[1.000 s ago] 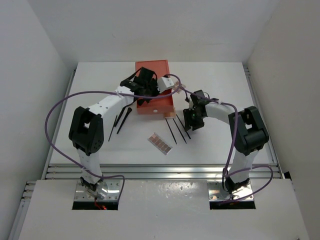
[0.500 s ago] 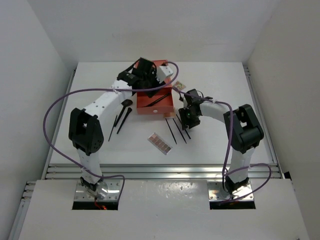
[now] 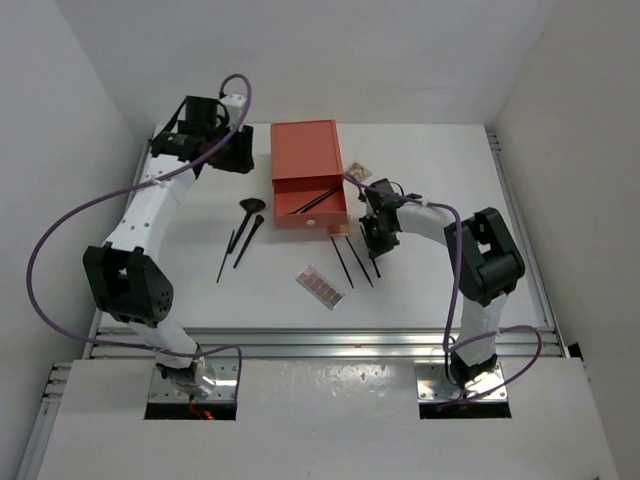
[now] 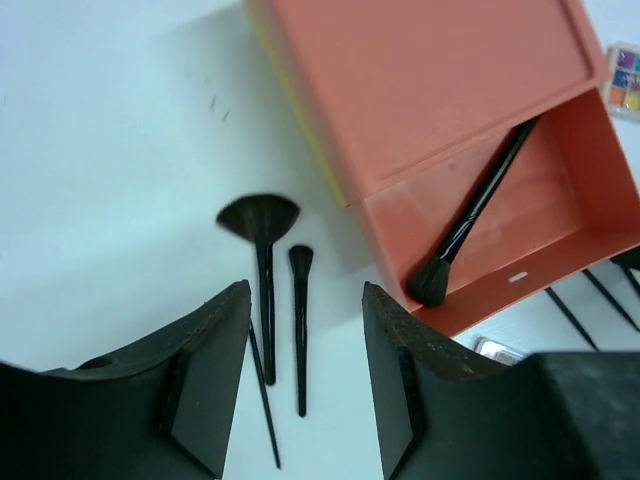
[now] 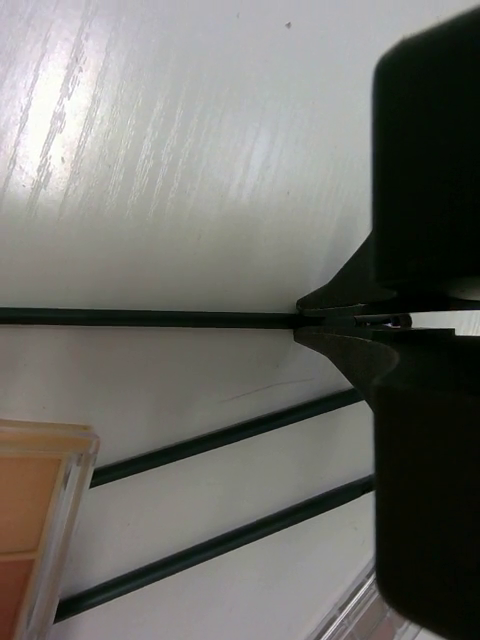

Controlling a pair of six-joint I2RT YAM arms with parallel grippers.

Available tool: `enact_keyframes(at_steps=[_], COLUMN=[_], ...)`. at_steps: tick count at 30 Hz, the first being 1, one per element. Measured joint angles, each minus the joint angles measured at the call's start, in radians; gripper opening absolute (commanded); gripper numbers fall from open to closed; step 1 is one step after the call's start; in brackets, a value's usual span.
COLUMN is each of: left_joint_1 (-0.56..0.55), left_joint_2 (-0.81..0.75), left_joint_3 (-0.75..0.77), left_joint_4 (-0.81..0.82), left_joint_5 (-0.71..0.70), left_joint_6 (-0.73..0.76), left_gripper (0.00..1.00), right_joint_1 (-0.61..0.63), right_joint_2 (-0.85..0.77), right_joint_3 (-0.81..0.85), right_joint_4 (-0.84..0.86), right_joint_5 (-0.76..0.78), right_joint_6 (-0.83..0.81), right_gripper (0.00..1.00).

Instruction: Organize the makeup

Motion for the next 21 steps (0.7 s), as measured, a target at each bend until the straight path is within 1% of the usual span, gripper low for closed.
enact_keyframes(at_steps=[4,8,12,15,18,21], left_joint_1=[0.062,0.087,0.099,0.114,0.134,0.15], left_joint_2=[-0.068,-0.094,-0.069,-0.036,-0.012,0.0], left_joint_3=[-0.099,-0.224,-0.348,-0.423,-0.476,-0.515], left_joint_4=[-0.015,-0.017,-0.035,-0.024,-0.013,0.018], left_joint_5=[0.001,-0.002,-0.01,-0.034,-0.056,-0.075], left_joint_6=[-0.043,-0.043,-0.043,-0.037,-0.024,-0.011], left_gripper=[0.54,0.54,0.54,0.52,0.51,0.49], right_joint_1=[-0.011,-0.027,-0.029,-0.018,0.018,0.087], right_joint_2=[-0.017,-0.097,-0.2,-0.246,-0.237,-0.18], right_joint_3=[0.0,0.028,0.156,0.256,0.341,0.41], right_joint_4=[-0.024,-0.067,-0.032,0.044,0.098,0.124], right_joint_5=[0.036,0.082,0.105,0.082,0.029,-0.01], right_joint_6=[-0.026,-0.113,-0.228,-0.329,-0.42,-0.521], right_gripper=[0.0,0.0,0.0,0.0,0.0,0.0])
